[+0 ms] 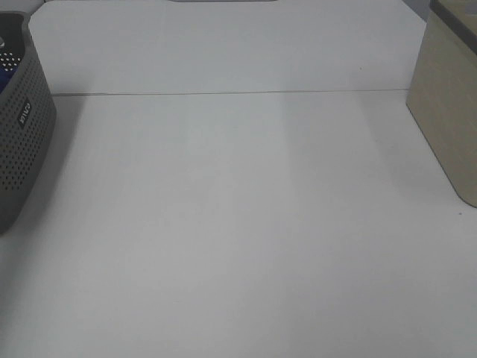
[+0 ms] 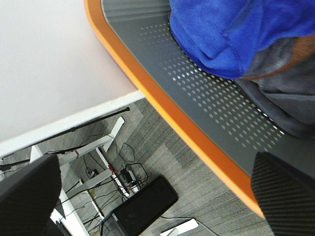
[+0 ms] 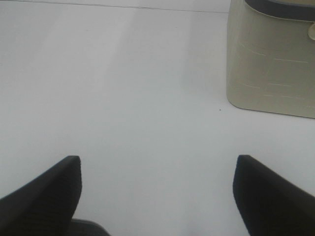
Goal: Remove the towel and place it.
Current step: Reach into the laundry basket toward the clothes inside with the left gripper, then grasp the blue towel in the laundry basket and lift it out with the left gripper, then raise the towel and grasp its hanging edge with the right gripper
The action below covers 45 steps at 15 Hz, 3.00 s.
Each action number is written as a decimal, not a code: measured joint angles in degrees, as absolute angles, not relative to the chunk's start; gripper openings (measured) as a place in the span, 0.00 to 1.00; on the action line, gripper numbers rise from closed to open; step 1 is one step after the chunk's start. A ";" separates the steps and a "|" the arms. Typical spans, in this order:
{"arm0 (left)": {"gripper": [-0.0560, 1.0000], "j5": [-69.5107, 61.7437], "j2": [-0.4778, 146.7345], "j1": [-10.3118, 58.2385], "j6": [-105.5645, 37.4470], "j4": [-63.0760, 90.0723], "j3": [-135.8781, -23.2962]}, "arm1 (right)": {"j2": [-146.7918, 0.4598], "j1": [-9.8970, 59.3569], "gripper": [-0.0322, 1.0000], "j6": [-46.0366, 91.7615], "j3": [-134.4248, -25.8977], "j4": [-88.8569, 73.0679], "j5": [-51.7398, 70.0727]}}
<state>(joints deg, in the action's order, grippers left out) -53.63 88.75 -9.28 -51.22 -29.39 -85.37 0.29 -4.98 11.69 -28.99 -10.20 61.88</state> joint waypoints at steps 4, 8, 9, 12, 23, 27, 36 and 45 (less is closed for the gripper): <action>0.98 -45.72 103.36 -13.46 -57.35 -29.91 -85.37 | 0.29 -4.98 0.82 11.69 -28.99 -10.20 61.88; 0.97 -37.76 116.65 -13.46 -59.24 -29.05 -88.75 | 0.29 -4.98 0.82 11.69 -28.99 -10.20 61.88; 0.97 -37.53 118.54 -13.46 -59.24 -27.85 -89.90 | 0.29 -4.98 0.82 11.69 -28.99 -10.20 61.88; 0.92 -37.01 120.61 -12.89 -60.85 -22.75 -91.04 | 0.29 -4.98 0.82 11.69 -28.99 -10.20 61.88; 0.05 -44.63 120.66 -12.61 -61.99 -15.93 -91.33 | 0.29 -4.98 0.82 11.69 -28.99 -10.20 61.82; 0.05 -44.81 120.66 -12.49 -60.10 -15.13 -91.39 | 0.29 -4.98 0.82 11.69 -28.99 -10.20 61.82; 0.05 -40.05 100.21 -11.29 -57.47 -12.20 -91.39 | 0.29 -4.98 0.82 11.69 -28.99 -10.20 61.82; 0.05 -34.09 80.84 -0.06 -57.47 -11.69 -91.39 | 0.29 -4.98 0.82 11.69 -28.99 -10.20 61.82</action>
